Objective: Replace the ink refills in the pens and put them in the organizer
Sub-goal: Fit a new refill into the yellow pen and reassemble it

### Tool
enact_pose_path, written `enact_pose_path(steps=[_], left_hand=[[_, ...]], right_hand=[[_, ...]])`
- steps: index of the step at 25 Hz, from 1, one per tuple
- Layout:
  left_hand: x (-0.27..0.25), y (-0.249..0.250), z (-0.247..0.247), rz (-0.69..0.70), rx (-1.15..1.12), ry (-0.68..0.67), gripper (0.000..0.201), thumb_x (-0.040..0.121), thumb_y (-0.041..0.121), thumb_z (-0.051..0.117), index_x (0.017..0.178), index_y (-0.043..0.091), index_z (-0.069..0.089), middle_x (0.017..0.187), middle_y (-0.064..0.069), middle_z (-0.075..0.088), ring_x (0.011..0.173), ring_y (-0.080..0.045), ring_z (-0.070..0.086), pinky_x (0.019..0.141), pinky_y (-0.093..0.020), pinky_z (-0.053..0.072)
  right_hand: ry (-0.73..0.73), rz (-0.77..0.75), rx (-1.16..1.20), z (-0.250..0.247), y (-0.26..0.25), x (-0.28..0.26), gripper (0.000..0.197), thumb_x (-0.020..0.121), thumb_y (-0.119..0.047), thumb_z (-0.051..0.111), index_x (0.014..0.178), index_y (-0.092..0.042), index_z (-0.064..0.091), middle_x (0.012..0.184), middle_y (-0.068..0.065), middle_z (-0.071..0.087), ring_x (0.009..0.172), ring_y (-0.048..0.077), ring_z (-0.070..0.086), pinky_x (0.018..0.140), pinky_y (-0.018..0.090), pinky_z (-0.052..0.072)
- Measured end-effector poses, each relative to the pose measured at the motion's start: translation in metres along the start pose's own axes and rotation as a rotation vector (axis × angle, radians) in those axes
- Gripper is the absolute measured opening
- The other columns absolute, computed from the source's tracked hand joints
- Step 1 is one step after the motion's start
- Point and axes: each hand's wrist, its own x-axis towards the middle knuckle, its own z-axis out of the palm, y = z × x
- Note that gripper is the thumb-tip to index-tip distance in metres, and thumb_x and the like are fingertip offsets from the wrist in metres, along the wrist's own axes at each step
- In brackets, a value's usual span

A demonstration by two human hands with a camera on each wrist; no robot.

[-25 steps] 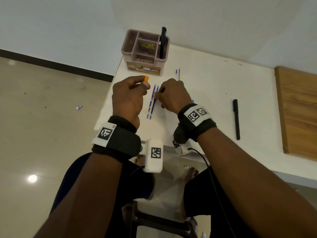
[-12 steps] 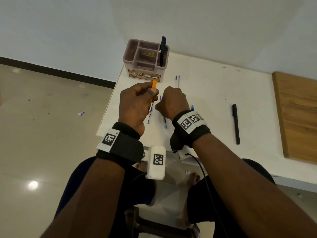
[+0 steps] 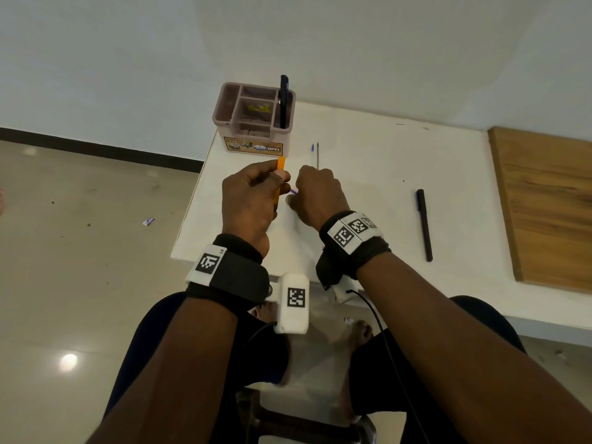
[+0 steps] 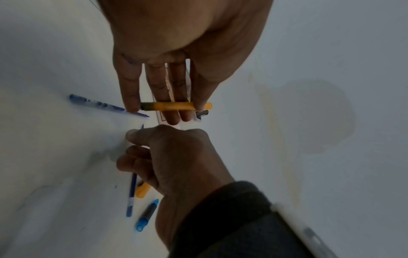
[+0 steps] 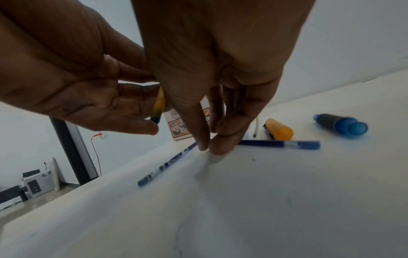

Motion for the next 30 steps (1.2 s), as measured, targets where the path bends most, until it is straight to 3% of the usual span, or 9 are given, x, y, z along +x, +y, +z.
enact_pose_path(steps=[3,7,9,11,14,18,21,25,30], left_hand=[[0.001,-0.001,0.0,0.006,0.007,0.014,0.025,0.099,0.024,0.069,0.123,0.019,0.073,0.109,0.0,0.08,0.099,-0.013,0.076,0.069,-0.029,0.051],[0.004,-0.002,0.001,0.003,0.005,0.027,0.022,0.099,0.024,0.069,0.12,0.02,0.074,0.106,0.002,0.08,0.096,-0.011,0.077,0.067,-0.029,0.051],[0.004,-0.002,0.0,0.0,0.008,0.025,0.022,0.099,0.024,0.069,0.12,0.02,0.074,0.106,0.002,0.08,0.097,-0.012,0.077,0.068,-0.029,0.051],[0.003,-0.002,0.0,0.005,0.018,0.013,0.022,0.099,0.024,0.069,0.12,0.02,0.075,0.105,0.001,0.08,0.099,-0.014,0.076,0.07,-0.03,0.053],[0.0,-0.003,-0.001,0.008,0.017,-0.008,0.018,0.099,0.024,0.069,0.116,0.022,0.075,0.104,0.001,0.08,0.101,-0.017,0.076,0.072,-0.031,0.054],[-0.005,-0.003,0.003,-0.005,0.027,-0.049,0.021,0.1,0.025,0.067,0.121,0.023,0.073,0.104,0.005,0.079,0.101,-0.014,0.075,0.078,-0.036,0.055],[-0.012,-0.001,0.011,-0.026,0.033,-0.123,0.022,0.1,0.024,0.067,0.122,0.023,0.072,0.105,0.005,0.08,0.104,-0.013,0.075,0.092,-0.047,0.055],[-0.022,-0.001,0.027,-0.018,0.064,-0.239,0.02,0.1,0.025,0.067,0.119,0.023,0.074,0.104,0.004,0.081,0.104,-0.014,0.075,0.096,-0.051,0.055],[-0.026,-0.002,0.04,-0.01,0.096,-0.286,0.019,0.099,0.028,0.068,0.117,0.024,0.074,0.104,0.002,0.081,0.103,-0.015,0.076,0.096,-0.051,0.056]], right_hand=[[0.015,0.0,-0.033,-0.005,0.001,0.0,0.026,0.104,-0.02,0.059,0.123,-0.003,0.058,0.12,0.016,0.064,0.112,0.03,0.059,0.083,0.03,0.036],[0.018,-0.02,-0.047,-0.005,-0.001,0.004,0.026,0.104,-0.02,0.059,0.123,-0.002,0.058,0.12,0.016,0.064,0.103,0.027,0.057,0.086,0.03,0.039],[0.018,-0.036,-0.055,-0.002,-0.003,0.006,0.023,0.104,-0.02,0.06,0.119,-0.003,0.059,0.111,0.016,0.063,0.093,0.024,0.051,0.083,0.03,0.037],[0.011,-0.037,-0.065,0.0,-0.004,0.007,0.023,0.103,-0.024,0.062,0.115,-0.004,0.061,0.097,0.012,0.056,0.094,0.026,0.055,0.08,0.03,0.036],[0.032,0.025,0.114,-0.01,0.003,0.012,0.036,0.097,-0.036,0.069,0.101,-0.001,0.066,0.087,0.009,0.058,0.086,0.025,0.06,0.073,0.034,0.047],[0.262,0.137,0.677,-0.053,0.022,0.005,0.041,0.092,-0.032,0.068,0.078,0.007,0.07,0.066,0.02,0.061,0.057,0.022,0.053,0.065,0.04,0.055],[0.393,0.14,0.905,-0.085,0.032,-0.015,0.027,0.096,-0.022,0.061,0.076,-0.005,0.068,0.067,0.006,0.067,0.053,0.016,0.055,0.057,0.029,0.05],[0.532,0.048,0.981,-0.101,0.046,-0.033,0.014,0.098,-0.013,0.058,0.087,-0.009,0.066,0.077,0.006,0.075,0.054,0.015,0.065,0.057,0.023,0.053],[0.659,-0.022,0.961,-0.1,0.059,-0.035,0.008,0.096,-0.016,0.06,0.092,-0.01,0.065,0.085,0.012,0.077,0.063,0.021,0.072,0.067,0.033,0.063]])
